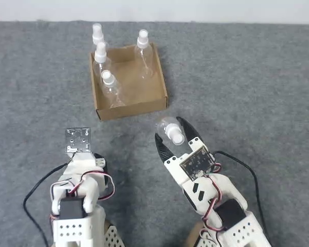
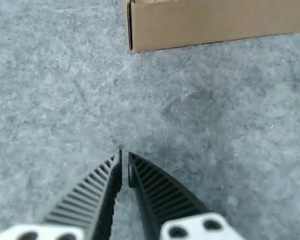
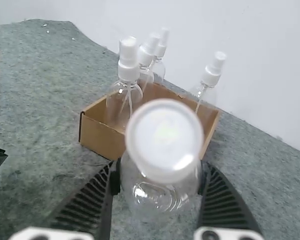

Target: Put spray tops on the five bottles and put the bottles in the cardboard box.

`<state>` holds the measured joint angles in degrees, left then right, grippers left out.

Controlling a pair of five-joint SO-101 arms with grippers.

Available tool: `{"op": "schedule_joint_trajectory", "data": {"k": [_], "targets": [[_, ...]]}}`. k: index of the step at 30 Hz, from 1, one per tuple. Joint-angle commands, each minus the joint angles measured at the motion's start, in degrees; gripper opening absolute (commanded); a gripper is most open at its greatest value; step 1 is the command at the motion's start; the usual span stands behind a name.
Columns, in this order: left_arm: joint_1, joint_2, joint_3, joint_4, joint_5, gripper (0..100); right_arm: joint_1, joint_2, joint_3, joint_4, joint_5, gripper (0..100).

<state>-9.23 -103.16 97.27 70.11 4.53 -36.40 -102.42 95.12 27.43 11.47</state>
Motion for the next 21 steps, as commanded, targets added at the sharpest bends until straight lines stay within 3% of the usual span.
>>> {"op": "schedule_joint_trajectory", "data": {"k": [1, 7, 14, 21], "targets": [[-0.18, 0.18, -0.66, 0.44, -0.70, 1, -0.31, -1.36, -1.67, -1.36, 0.00, 11.8], [-0.18, 0.18, -0.66, 0.44, -0.70, 1, -0.22, -1.27, -5.36, -1.01, 0.00, 11.7], [-0.18, 0.18, -0.66, 0.44, -0.70, 1, 3.30, -1.19, -15.03, 10.68, 0.00, 11.7], [-0.18, 0.18, -0.66, 0.44, -0.70, 1, 3.91, -1.19, -20.22, 14.81, 0.00, 11.7]]}}
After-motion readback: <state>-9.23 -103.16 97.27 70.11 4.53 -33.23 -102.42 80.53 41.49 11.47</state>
